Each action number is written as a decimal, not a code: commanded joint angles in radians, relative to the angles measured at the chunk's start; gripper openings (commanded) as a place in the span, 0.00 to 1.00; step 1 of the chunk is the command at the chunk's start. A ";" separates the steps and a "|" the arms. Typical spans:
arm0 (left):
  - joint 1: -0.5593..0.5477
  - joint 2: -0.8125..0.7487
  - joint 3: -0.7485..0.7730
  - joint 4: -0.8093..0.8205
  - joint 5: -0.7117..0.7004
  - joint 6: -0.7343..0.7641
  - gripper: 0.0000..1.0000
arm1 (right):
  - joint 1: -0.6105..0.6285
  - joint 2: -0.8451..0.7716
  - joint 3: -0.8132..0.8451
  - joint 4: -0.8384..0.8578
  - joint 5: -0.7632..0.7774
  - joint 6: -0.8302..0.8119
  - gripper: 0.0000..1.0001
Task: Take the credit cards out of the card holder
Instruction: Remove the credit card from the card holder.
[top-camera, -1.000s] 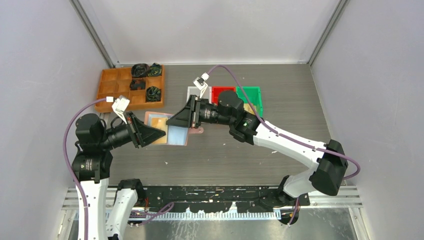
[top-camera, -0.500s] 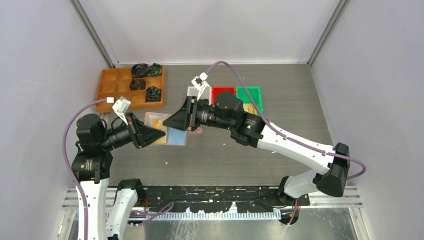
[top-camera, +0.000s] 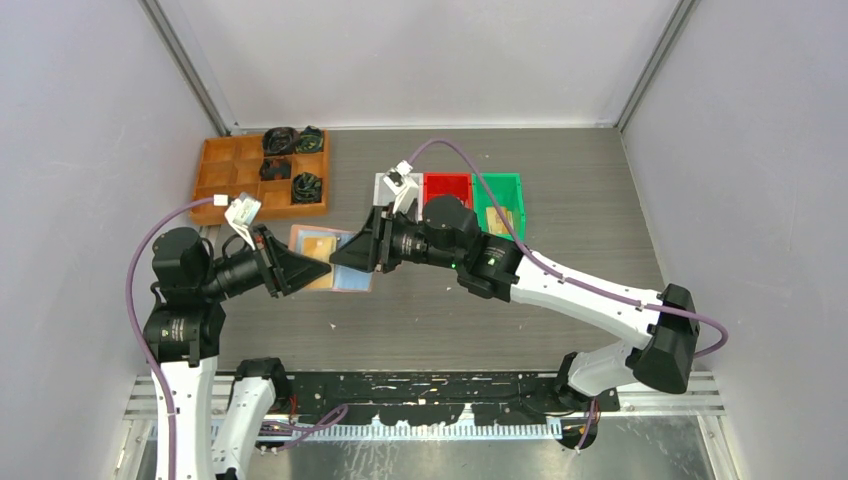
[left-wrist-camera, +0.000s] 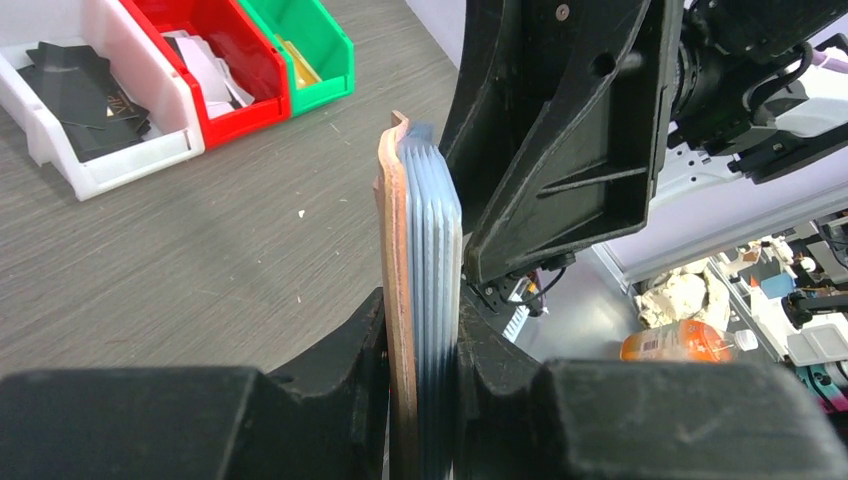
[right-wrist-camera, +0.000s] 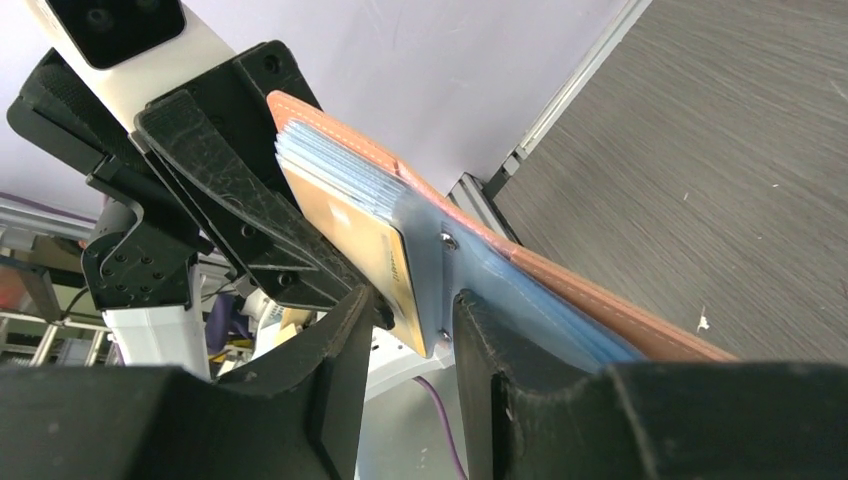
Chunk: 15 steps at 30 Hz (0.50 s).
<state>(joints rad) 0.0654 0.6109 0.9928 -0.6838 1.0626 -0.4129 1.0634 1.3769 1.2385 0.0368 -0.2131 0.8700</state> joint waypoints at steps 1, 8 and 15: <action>-0.003 -0.007 0.042 0.091 0.059 -0.039 0.11 | -0.007 0.007 -0.015 0.133 -0.056 0.048 0.41; -0.003 -0.005 0.039 0.088 0.074 -0.037 0.18 | -0.020 0.061 -0.039 0.321 -0.147 0.163 0.34; -0.004 -0.013 0.030 0.157 0.190 -0.113 0.44 | -0.060 0.048 -0.119 0.425 -0.122 0.250 0.17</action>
<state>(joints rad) 0.0704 0.6121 0.9932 -0.6441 1.1049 -0.4488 1.0199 1.4319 1.1545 0.2958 -0.3466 1.0462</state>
